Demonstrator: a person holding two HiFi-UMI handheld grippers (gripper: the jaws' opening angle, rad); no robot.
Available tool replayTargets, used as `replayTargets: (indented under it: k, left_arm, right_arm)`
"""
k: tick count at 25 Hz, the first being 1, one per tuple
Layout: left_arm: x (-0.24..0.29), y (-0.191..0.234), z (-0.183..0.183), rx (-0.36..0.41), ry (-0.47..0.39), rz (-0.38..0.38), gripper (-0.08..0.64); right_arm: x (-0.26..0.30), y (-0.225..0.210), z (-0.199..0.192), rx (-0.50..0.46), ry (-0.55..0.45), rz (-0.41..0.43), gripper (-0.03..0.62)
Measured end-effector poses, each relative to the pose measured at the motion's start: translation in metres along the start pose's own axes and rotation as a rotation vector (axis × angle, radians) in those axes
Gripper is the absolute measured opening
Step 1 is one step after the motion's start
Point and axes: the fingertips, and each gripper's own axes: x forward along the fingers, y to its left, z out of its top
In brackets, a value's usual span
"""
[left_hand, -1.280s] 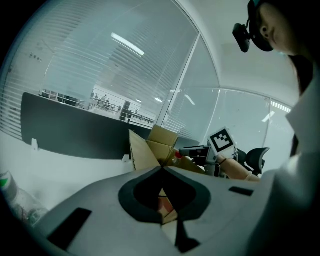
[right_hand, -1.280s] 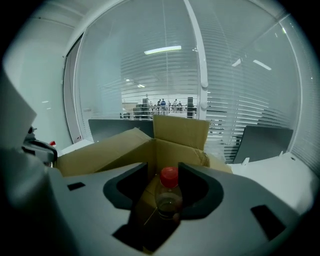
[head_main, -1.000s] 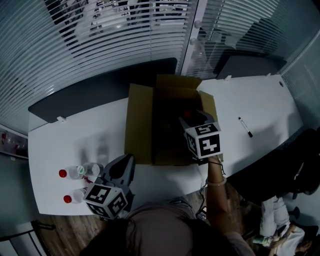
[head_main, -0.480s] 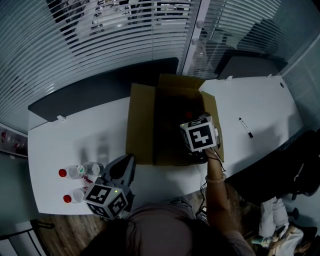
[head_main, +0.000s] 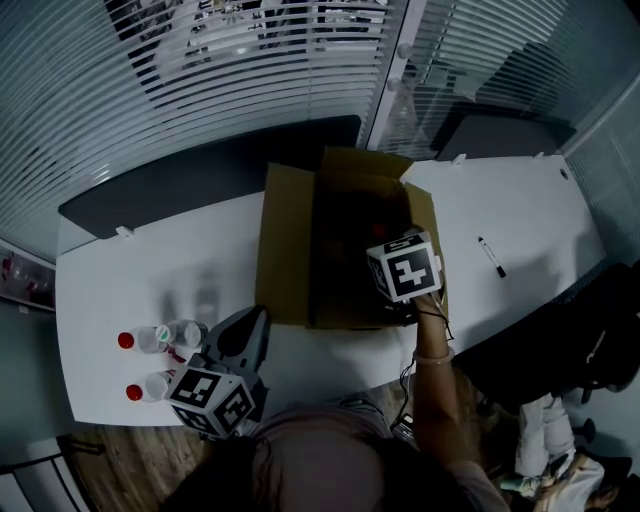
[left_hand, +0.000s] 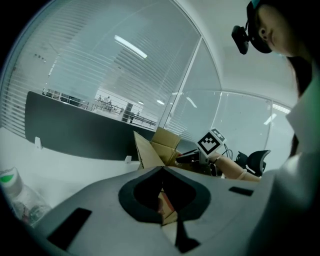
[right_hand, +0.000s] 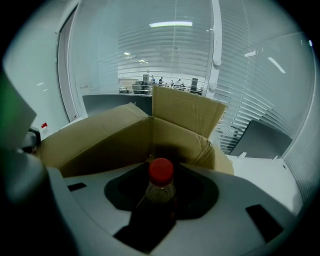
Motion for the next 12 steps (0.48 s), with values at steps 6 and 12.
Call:
replayTargets:
  k: [6, 12]
  left_arm:
    - [-0.009, 0.001, -0.001, -0.005, -0.010, 0.008, 0.009]
    - [-0.019, -0.003, 0.003, 0.011, -0.009, 0.008, 0.009]
  right_arm:
    - [-0.011, 0.006, 0.002, 0.000, -0.048, 0.018, 0.170]
    - [-0.034, 0.015, 0.014, -0.016, -0.124, 0.032, 0.170]
